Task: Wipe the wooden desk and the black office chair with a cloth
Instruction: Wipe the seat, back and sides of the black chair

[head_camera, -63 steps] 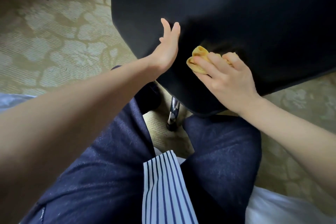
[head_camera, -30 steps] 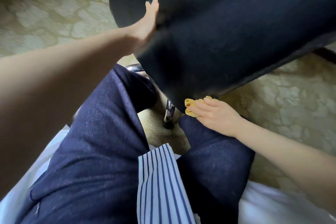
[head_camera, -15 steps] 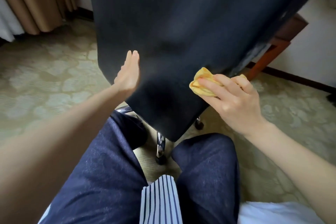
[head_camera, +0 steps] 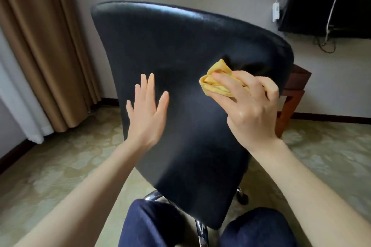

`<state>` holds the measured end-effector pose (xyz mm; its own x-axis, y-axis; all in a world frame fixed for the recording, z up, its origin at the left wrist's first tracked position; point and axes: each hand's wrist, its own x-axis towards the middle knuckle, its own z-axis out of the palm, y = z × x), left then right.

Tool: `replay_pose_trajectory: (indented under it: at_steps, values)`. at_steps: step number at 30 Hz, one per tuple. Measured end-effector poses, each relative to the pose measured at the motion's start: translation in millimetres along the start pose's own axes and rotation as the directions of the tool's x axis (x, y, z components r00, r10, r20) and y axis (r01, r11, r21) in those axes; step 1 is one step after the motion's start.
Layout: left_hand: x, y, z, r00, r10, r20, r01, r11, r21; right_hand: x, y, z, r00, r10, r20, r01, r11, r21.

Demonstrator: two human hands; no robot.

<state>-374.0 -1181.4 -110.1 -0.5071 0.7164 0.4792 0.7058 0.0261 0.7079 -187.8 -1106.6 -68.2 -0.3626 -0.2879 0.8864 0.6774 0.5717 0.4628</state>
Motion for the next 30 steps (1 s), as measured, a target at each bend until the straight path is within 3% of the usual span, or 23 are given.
replay_pose_trajectory:
  at_steps: [5,9,12,15,22,26,30]
  values:
    - [37.0,45.3,-33.7,0.958,0.270,-0.096,-0.261,0.960,0.102,38.8,-3.6,8.6,0.992,0.075,-0.097,-0.073,0.997,0.022]
    - [74.0,69.7,-64.0,0.935,0.313,-0.169,-0.285,0.943,0.173,65.1,-3.2,12.5,0.973,0.160,-0.167,-0.161,0.987,0.006]
    - [91.0,71.6,-80.9,0.952,0.287,-0.105,-0.252,0.932,0.262,64.6,4.9,10.6,0.978,0.138,-0.158,-0.145,0.989,-0.030]
    - [93.6,73.2,-91.5,0.937,0.346,-0.055,-0.314,0.899,0.304,58.2,13.4,6.3,0.978,0.130,-0.161,-0.137,0.990,-0.029]
    - [77.2,93.5,-91.4,0.878,0.479,0.018,-0.430,0.769,0.473,31.5,33.8,-5.6,0.911,0.372,-0.179,-0.396,0.911,-0.117]
    - [65.0,107.3,-81.5,0.817,0.577,0.021,-0.529,0.733,0.428,21.4,46.8,-5.1,0.757,0.619,-0.210,-0.647,0.754,-0.113]
    - [58.8,102.8,-79.4,0.761,0.648,0.035,-0.627,0.721,0.296,17.9,52.6,0.1,0.385,0.905,-0.183,-0.870,0.422,0.256]
